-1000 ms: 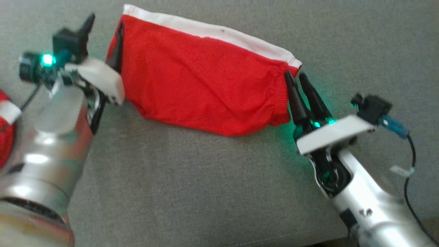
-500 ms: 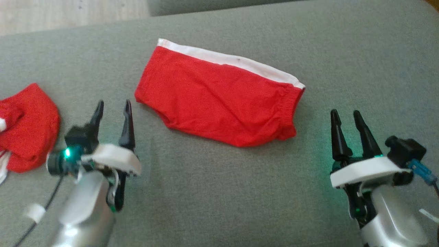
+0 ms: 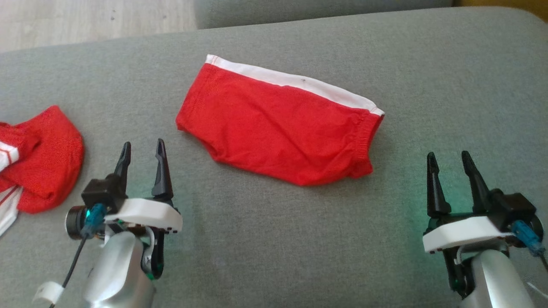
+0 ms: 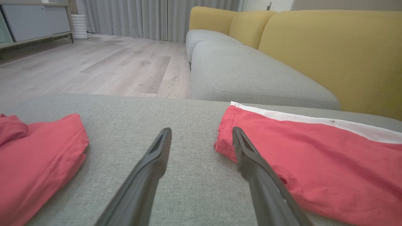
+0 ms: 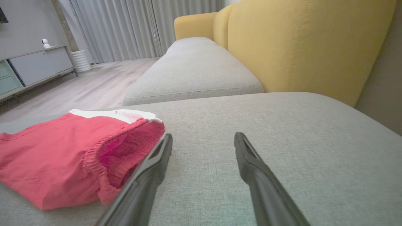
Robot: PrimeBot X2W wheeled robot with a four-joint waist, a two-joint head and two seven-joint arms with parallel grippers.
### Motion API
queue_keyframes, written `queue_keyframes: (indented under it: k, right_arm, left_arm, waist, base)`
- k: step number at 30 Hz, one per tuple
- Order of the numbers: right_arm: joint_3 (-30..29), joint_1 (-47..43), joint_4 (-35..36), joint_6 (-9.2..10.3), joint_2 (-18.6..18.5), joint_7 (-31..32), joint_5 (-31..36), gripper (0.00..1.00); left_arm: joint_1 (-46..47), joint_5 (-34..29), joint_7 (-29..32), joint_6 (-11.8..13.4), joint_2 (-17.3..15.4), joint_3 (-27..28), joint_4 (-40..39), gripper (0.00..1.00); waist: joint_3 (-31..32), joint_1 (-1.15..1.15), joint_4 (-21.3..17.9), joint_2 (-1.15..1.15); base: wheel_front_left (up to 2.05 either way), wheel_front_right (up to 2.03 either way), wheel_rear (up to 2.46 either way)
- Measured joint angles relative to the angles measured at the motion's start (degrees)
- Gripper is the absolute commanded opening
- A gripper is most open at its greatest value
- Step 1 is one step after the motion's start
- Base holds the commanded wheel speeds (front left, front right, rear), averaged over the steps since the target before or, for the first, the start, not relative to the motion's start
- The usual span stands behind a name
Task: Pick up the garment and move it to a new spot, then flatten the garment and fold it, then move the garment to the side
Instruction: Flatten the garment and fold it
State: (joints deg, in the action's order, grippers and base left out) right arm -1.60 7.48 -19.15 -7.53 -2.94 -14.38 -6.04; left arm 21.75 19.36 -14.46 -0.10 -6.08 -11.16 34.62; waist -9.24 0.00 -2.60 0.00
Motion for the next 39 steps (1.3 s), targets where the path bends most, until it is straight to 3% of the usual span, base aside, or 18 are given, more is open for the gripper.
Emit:
queue_keyframes:
  k: [7,13,24,31,32,33,34,39]
  right_arm:
    - [0.9,0.0,0.3,0.0,0.1,0.0,-1.5,1.0]
    - [2.6,1.6,1.0,0.0,0.1,0.0,-2.5,1.0]
    - [3.2,4.9,1.7,0.0,0.1,0.0,-3.6,1.0]
    - [3.6,4.9,1.1,0.0,0.1,0.0,-4.4,1.0]
    - [3.9,4.9,0.9,0.0,0.1,0.0,-4.6,1.0]
    - [4.1,4.9,0.8,0.0,0.1,0.0,-4.7,1.0]
    - [4.4,4.9,0.8,0.0,0.1,0.0,-4.7,1.0]
    - [4.8,4.9,0.4,0.0,0.1,0.0,-5.1,1.0]
  left_arm:
    - [0.5,-2.3,0.0,-3.0,1.8,2.9,0.6,1.0]
    - [9.8,-3.3,0.0,-6.0,2.1,2.2,9.2,1.0]
    - [20.1,-2.4,-0.2,-7.0,1.3,1.7,23.1,1.0]
    - [24.3,-4.0,1.1,-6.7,1.5,-0.3,30.0,0.98]
    - [25.0,-4.0,1.8,-6.7,1.6,-0.4,31.0,0.58]
    - [25.5,-4.1,2.4,-6.7,1.7,-0.7,31.9,0.36]
    - [25.8,-4.1,2.8,-6.7,1.8,-1.0,32.4,0.0]
    - [25.7,-3.7,2.1,-6.8,2.6,-1.7,34.2,0.0]
  waist:
    - [-2.0,0.0,-1.3,0.0]
    - [-6.5,0.01,-2.9,0.0]
    - [-11.0,0.0,-6.4,0.0]
    - [-11.2,0.0,-6.3,0.0]
    - [-11.0,0.0,-6.2,0.0]
    - [-10.9,0.0,-6.0,0.0]
    - [-10.7,0.0,-5.9,0.0]
    - [-9.2,0.0,-5.1,0.0]
  base:
    - [0.0,0.0,0.0]
    - [0.0,0.0,0.0]
    - [0.0,0.0,0.0]
    - [0.0,0.0,0.0]
    - [0.0,0.0,0.0]
    - [0.0,0.0,0.0]
    - [0.0,0.0,0.0]
    - [0.0,0.0,0.0]
